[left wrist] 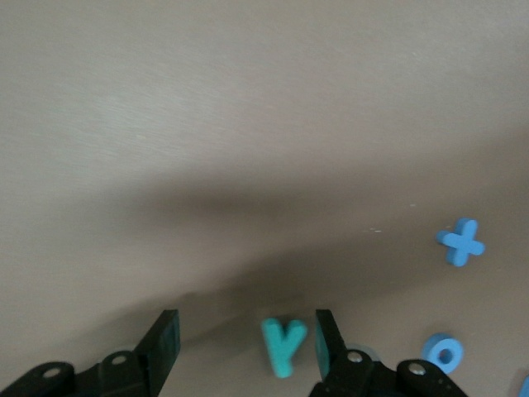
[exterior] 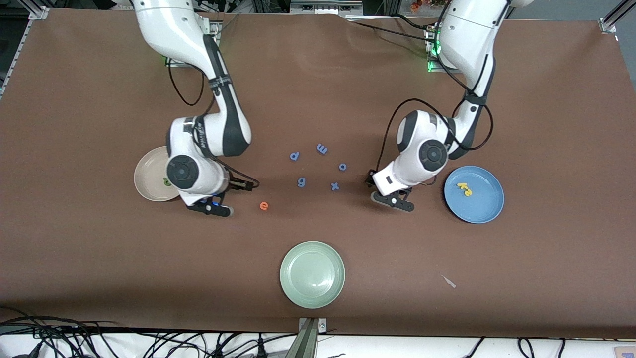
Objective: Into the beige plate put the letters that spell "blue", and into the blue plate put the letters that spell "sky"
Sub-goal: 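Grasp the teal y with the left gripper while the right gripper grasps orange e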
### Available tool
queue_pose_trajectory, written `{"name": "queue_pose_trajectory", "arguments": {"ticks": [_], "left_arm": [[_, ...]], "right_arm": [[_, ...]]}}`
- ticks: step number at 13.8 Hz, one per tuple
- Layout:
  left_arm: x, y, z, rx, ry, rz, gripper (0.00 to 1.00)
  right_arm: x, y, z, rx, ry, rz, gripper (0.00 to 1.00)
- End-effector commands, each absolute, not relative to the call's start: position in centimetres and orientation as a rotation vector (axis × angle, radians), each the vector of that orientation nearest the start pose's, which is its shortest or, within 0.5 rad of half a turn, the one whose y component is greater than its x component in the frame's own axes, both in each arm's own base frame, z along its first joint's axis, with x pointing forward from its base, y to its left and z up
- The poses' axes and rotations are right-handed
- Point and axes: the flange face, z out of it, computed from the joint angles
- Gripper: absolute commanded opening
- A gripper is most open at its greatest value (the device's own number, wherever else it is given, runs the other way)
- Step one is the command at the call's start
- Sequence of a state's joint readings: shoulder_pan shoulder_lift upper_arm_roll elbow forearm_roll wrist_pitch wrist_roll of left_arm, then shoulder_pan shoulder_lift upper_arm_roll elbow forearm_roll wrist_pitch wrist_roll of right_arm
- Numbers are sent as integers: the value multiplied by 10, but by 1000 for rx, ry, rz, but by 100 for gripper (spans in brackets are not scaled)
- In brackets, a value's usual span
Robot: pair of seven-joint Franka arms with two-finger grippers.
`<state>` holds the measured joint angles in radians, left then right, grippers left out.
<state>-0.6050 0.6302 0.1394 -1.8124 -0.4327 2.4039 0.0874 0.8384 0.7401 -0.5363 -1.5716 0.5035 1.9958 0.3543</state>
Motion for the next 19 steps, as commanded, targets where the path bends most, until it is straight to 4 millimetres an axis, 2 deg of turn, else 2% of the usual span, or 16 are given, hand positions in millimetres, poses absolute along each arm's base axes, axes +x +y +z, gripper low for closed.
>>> {"name": "queue_pose_trajectory", "arguments": {"ticks": [1, 3, 4, 5, 9, 10, 12, 13, 14, 17, 18, 19], "left_arm": [[569, -319, 185, -3313, 371, 76, 74], [559, -324, 178, -3305, 349, 102, 74], [554, -323, 174, -3297, 353, 119, 74], [544, -326, 167, -3285, 368, 148, 74], [536, -322, 161, -3275, 364, 177, 73], [536, -322, 161, -3275, 364, 177, 66], [537, -322, 164, -3278, 368, 171, 36], [538, -321, 165, -3278, 369, 170, 20], [540, -319, 167, -3279, 371, 169, 11], [550, -307, 181, -3290, 341, 139, 6], [559, -293, 193, -3302, 307, 128, 6], [571, -270, 203, -3316, 250, 134, 6]], "right_arm": [[635, 302, 218, -3067, 413, 239, 100], [638, 332, 210, -3047, 394, 155, 100], [641, 339, 208, -3044, 403, 138, 100], [641, 344, 205, -3046, 387, 135, 100], [642, 351, 196, -3053, 351, 87, 100], [641, 351, 191, -3060, 347, 94, 100], [640, 347, 186, -3063, 332, 102, 99], [640, 347, 182, -3063, 334, 105, 95], [640, 347, 180, -3064, 336, 109, 88], [639, 346, 174, -3069, 338, 106, 68], [640, 345, 173, -3070, 340, 107, 60], [639, 346, 173, -3069, 342, 106, 52]]}}
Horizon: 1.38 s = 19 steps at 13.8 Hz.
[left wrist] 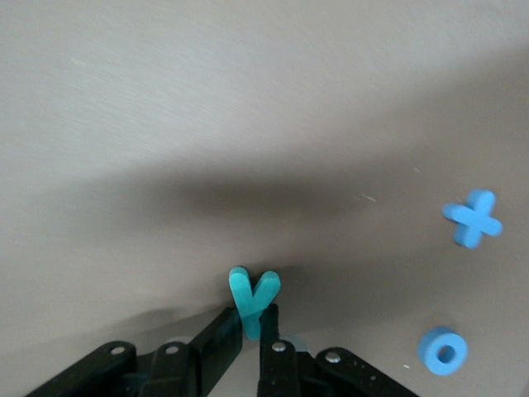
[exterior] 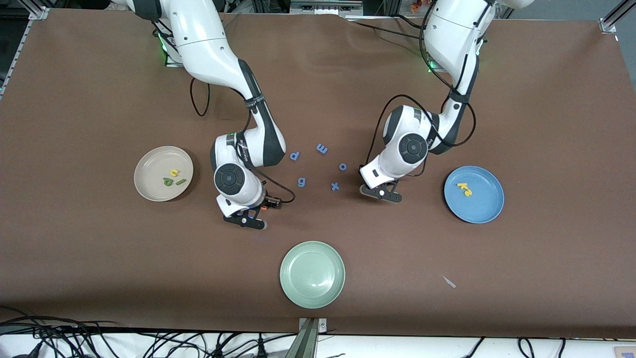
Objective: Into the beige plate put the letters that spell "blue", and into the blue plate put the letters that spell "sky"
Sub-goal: 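Grasp the teal y with the left gripper while the right gripper grasps orange e, then place the teal y and orange e on the blue and white plates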
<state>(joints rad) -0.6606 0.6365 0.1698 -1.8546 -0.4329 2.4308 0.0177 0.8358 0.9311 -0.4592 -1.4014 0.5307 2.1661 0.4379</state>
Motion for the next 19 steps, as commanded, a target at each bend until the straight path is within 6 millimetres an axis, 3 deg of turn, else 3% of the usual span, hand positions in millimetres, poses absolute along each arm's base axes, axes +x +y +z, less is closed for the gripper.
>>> {"name": "queue_pose_trajectory", "arguments": {"ticks": [1, 3, 4, 6, 8, 11, 13, 14, 15, 16, 17, 19], "left_arm": [[584, -239, 213, -3323, 227, 130, 6], [600, -189, 232, -3326, 360, 119, 6], [601, -158, 238, -3332, 409, 137, 6], [593, -101, 245, -3319, 475, 137, 6], [586, -41, 245, -3267, 545, 151, 7], [580, 12, 234, -3234, 565, 176, 9], [579, 35, 234, -3179, 579, 194, 11], [579, 36, 233, -3178, 576, 194, 17], [580, 36, 231, -3177, 573, 190, 32], [581, 36, 231, -3171, 573, 170, 72], [581, 36, 231, -3171, 570, 165, 100], [582, 41, 238, -3175, 541, 147, 100]], "right_arm": [[639, 347, 174, -3069, 341, 99, 47], [640, 347, 174, -3066, 349, 97, 29], [640, 347, 174, -3068, 345, 96, 27], [639, 348, 174, -3068, 350, 94, 15], [639, 350, 180, -3065, 334, 104, 10], [642, 348, 191, -3074, 325, 102, 9], [648, 328, 220, -3096, 270, 120, 9], [648, 307, 232, -3118, 218, 207, 9], [648, 285, 243, -3121, 148, 254, 9], [646, 259, 254, -3118, 123, 269, 9], [637, 231, 256, -3105, 92, 294, 9], [624, 175, 265, -3081, -17, 290, 9]]}}
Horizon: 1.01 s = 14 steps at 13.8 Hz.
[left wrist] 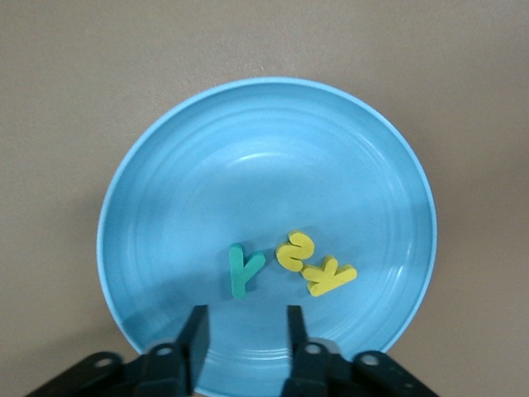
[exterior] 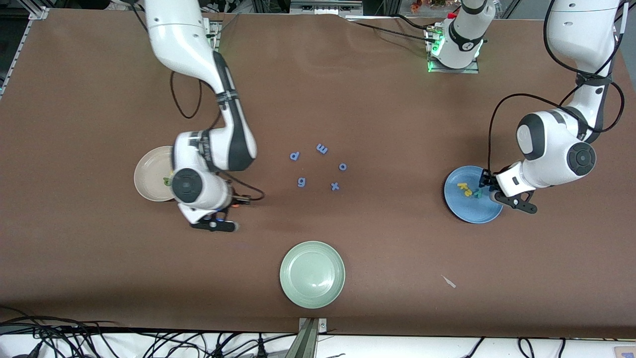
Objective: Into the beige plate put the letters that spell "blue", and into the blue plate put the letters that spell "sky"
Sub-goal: 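Place the teal y and orange e on the blue and white plates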
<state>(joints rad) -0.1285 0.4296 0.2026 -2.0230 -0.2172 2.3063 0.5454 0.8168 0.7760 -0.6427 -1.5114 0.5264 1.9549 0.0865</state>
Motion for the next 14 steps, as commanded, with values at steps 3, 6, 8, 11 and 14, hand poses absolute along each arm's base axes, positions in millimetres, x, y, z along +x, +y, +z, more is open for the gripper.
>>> {"name": "queue_pose_trajectory", "arguments": {"ticks": [3, 6, 8, 11, 14], "left_arm": [[553, 44, 265, -3202, 522, 128, 100], [540, 46, 323, -3211, 523, -24, 100], [538, 46, 349, -3209, 523, -102, 100], [523, 39, 422, -3205, 592, -181, 100], [512, 33, 485, -3095, 703, -235, 100]], "right_arm": [[606, 125, 260, -3062, -79, 339, 9], [594, 93, 241, -3081, -65, 403, 10], [588, 80, 222, -3097, -14, 470, 10], [579, 53, 222, -3090, 48, 529, 21], [579, 43, 223, -3088, 90, 542, 100]]}}
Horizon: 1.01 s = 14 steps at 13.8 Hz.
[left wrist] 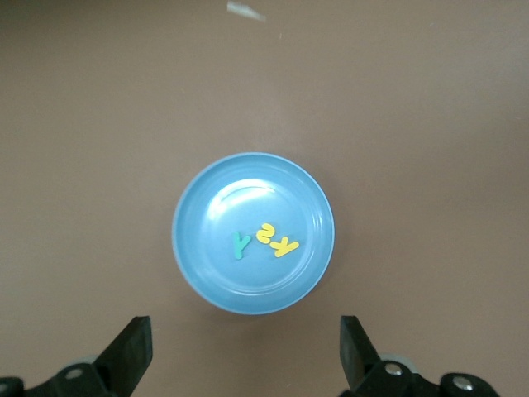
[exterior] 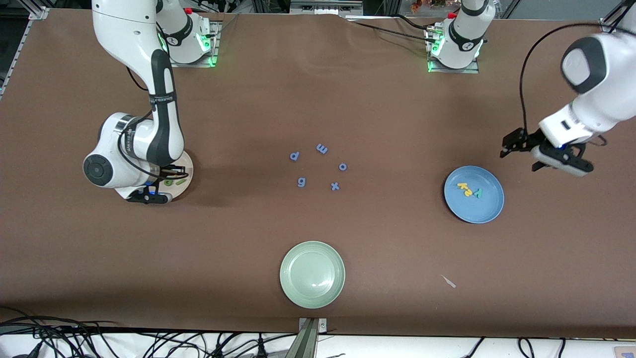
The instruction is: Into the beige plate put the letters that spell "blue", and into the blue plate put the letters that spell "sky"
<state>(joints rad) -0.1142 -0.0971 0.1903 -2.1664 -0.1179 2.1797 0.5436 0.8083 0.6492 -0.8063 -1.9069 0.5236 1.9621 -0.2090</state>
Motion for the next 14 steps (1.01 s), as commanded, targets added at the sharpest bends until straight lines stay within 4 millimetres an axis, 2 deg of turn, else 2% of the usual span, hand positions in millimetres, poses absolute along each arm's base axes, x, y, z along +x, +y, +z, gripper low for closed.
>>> {"name": "queue_pose_trajectory", "arguments": {"ticks": [1, 3, 6, 8, 10, 12, 14], "left_arm": [[514, 32, 507, -3109, 699, -197, 100], [513, 32, 555, -3124, 586, -97, 100], [499, 17, 606, -3129, 430, 56, 100], [488, 7, 619, -3142, 301, 166, 100], [484, -16, 624, -3124, 353, 181, 100], [486, -17, 624, -3131, 352, 164, 100], [489, -15, 621, -3134, 345, 169, 100]], "right_arm": [[581, 43, 225, -3089, 99, 535, 100], [585, 50, 233, -3085, 86, 526, 100], [600, 68, 257, -3064, 39, 532, 100], [612, 86, 277, -3062, 69, 529, 100], [620, 101, 295, -3062, 84, 525, 100], [621, 107, 301, -3055, 76, 546, 100], [624, 103, 305, -3054, 84, 534, 100]]}}
